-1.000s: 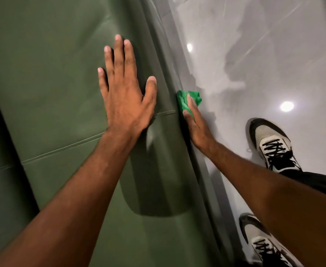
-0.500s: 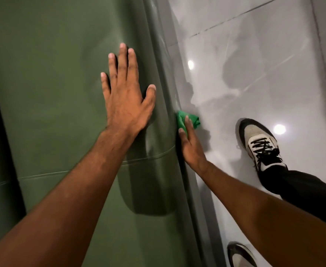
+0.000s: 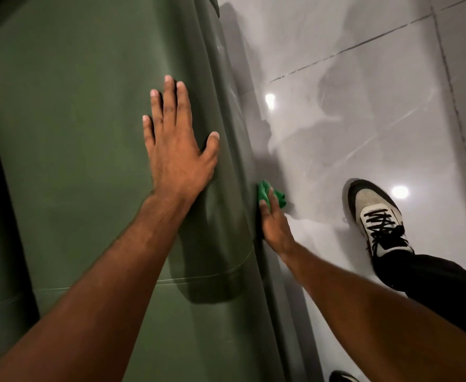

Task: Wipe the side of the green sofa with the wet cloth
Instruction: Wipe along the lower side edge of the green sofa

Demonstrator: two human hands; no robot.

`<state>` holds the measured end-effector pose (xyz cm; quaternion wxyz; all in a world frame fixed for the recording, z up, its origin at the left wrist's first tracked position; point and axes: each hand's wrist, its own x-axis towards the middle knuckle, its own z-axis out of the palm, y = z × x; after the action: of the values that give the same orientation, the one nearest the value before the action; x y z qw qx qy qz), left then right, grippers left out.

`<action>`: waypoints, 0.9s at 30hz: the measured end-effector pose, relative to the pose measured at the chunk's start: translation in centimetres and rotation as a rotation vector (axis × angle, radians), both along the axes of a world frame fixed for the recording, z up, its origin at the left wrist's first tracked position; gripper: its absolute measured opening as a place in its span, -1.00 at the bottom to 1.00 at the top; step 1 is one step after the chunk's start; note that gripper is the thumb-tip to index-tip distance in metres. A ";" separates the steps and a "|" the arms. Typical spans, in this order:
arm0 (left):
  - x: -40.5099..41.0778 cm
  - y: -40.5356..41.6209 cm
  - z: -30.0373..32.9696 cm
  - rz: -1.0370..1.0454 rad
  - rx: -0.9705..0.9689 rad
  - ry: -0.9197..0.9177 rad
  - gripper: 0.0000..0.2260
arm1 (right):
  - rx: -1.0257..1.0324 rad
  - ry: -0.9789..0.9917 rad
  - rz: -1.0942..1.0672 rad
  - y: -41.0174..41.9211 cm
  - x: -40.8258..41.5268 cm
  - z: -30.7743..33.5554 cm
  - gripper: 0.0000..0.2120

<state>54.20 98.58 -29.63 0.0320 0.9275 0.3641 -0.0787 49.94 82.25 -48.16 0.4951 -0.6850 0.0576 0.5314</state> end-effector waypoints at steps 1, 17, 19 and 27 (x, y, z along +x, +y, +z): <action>-0.1 0.0 0.0 0.001 0.003 0.000 -0.22 | -0.013 0.027 -0.023 -0.4 -0.6 0.4 -0.50; 6.4 7.1 0.1 -0.006 0.027 0.022 -0.20 | -0.126 -0.007 -0.022 5.5 4.2 1.0 -0.53; 6.5 7.1 0.0 -0.007 0.038 0.039 -0.20 | -0.159 0.035 0.018 6.0 5.1 2.1 -0.52; 6.6 7.1 0.0 0.003 0.023 0.051 -0.21 | -0.103 0.049 -0.024 8.1 8.3 6.3 -0.54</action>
<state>60.82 105.66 -29.68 0.0125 0.9250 0.3670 -0.0980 58.24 90.35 -41.85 0.4641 -0.6956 0.1051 0.5382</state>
